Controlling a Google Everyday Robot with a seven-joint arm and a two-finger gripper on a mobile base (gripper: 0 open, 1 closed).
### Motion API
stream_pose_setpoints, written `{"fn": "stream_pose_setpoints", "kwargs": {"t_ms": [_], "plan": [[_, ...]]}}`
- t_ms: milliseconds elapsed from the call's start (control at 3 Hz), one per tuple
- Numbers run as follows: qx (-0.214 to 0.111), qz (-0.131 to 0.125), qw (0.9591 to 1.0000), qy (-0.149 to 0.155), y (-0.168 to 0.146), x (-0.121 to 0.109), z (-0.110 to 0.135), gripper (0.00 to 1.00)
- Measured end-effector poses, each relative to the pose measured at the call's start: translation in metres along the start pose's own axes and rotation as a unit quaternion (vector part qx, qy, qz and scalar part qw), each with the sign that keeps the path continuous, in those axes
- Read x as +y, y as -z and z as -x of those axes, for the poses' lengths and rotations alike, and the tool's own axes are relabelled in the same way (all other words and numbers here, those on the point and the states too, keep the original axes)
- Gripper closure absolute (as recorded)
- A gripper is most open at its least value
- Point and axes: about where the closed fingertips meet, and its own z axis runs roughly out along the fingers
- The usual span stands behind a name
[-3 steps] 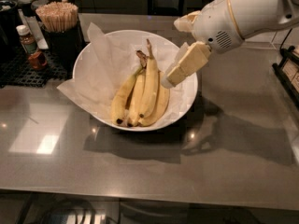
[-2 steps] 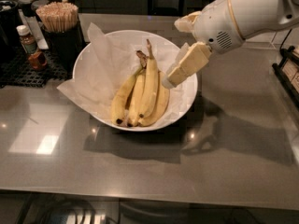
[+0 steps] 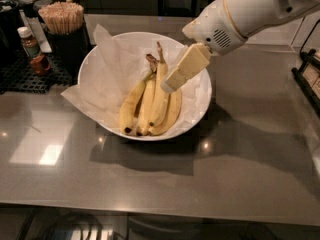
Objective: Pick banana from white bowl
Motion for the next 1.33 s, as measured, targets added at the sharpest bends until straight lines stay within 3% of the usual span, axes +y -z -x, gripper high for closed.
{"fn": "stream_pose_setpoints", "kwargs": {"t_ms": [333, 667, 1000, 1333], "plan": [[0.014, -0.005, 0.9995, -0.028, -0.006, -0.002, 0.000, 0.00], [0.013, -0.005, 0.9995, -0.028, -0.006, -0.002, 0.000, 0.00], [0.027, -0.004, 0.9979, -0.058, -0.017, -0.006, -0.008, 0.00], [0.040, 0.000, 0.9937, -0.105, -0.041, 0.001, -0.018, 0.00]]}}
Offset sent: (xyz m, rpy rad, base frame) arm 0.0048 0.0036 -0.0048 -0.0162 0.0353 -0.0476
